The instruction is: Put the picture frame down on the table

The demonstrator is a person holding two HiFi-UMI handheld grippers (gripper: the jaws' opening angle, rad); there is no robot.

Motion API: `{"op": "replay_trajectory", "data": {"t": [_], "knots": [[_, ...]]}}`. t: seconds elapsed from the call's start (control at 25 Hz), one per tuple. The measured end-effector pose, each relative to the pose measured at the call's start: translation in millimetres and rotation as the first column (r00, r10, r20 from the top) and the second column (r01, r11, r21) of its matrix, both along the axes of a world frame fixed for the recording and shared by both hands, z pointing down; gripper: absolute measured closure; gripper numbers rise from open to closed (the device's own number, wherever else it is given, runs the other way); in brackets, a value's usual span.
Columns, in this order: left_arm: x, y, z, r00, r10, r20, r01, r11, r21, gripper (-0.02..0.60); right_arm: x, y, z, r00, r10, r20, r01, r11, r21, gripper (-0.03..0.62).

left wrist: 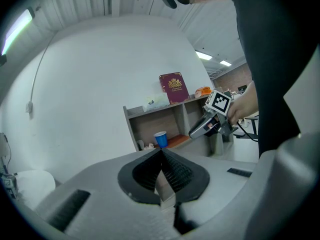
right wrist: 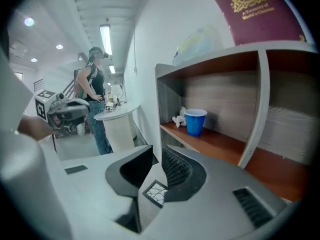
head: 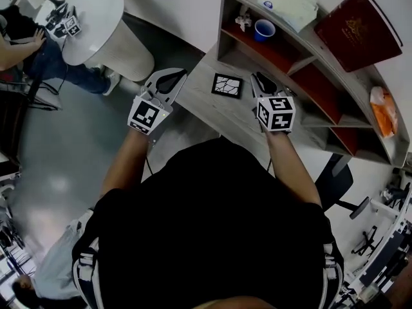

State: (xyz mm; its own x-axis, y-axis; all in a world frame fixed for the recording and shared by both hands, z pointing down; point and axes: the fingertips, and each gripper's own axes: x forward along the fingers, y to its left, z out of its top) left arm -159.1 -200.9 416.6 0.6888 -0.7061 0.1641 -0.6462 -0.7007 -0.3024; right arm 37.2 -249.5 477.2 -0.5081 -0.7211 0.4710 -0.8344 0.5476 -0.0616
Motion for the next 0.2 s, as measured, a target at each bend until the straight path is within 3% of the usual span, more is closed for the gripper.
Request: {"op": "replay_trajectory", "data": {"t": [0.2], "knots": [[-1.8,9.1,-0.2,1.0,-0.004,0.0,0.004,1.0,-0.009,0.565,0.4,10.5,-22.0,1.0,-0.003,0.029,0.002,0.999,0.038,0.549]]}}
